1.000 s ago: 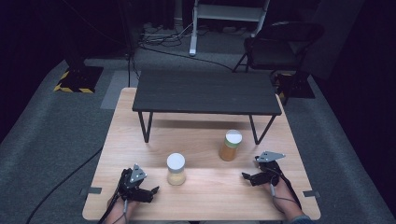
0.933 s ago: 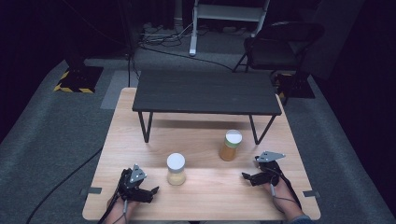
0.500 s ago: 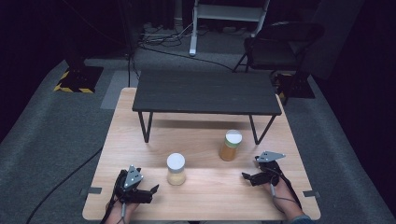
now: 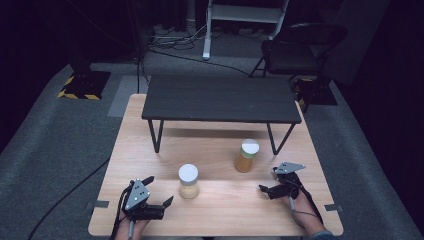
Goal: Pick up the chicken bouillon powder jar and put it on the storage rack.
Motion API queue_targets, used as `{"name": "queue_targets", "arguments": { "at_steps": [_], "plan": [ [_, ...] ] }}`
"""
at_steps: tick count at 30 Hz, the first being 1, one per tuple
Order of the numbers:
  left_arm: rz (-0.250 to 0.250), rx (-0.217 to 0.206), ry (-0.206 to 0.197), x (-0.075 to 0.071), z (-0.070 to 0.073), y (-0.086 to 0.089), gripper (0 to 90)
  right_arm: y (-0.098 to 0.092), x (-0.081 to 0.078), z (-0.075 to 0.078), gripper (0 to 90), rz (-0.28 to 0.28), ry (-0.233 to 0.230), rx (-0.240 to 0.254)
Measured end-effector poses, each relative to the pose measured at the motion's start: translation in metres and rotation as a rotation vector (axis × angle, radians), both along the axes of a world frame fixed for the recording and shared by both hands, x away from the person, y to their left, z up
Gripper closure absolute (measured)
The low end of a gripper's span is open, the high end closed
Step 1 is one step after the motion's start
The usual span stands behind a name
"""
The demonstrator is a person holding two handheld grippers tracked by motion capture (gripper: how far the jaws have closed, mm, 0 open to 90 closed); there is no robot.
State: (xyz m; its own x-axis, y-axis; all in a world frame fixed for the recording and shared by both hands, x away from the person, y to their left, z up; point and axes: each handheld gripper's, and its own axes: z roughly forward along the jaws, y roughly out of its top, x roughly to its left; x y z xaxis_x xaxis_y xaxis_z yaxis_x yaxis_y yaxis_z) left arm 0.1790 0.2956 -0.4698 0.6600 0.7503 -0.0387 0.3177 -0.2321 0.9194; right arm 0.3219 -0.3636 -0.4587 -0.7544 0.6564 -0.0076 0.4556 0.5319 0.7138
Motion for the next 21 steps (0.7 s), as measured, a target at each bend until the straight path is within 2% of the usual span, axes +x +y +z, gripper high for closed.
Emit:
{"name": "queue_targets", "arguments": {
  "at_steps": [1, 5, 8, 16, 21],
  "plan": [
    [-0.012, -0.026, -0.008, 0.001, -0.002, 0.003, 5.4, 0.001, 0.0, 0.0, 1.5, -0.004, 0.0, 0.001],
    [-0.025, -0.042, -0.031, 0.001, -0.002, 0.003, 5.4, 0.001, 0.0, 0.0, 1.5, -0.009, -0.001, 0.001],
    [-0.058, -0.06, -0.05, 0.005, -0.003, 0.002, 5.3, 0.001, 0.0, 0.0, 1.5, -0.009, -0.001, 0.001],
    [-0.11, -0.089, -0.057, 0.017, -0.005, -0.001, 4.9, 0.003, -0.002, 0.0, 1.1, -0.019, -0.002, -0.002],
    [-0.135, -0.091, -0.057, 0.026, -0.005, -0.006, 4.7, 0.003, -0.002, 0.0, 1.1, -0.021, -0.002, -0.002]
  ]
}}
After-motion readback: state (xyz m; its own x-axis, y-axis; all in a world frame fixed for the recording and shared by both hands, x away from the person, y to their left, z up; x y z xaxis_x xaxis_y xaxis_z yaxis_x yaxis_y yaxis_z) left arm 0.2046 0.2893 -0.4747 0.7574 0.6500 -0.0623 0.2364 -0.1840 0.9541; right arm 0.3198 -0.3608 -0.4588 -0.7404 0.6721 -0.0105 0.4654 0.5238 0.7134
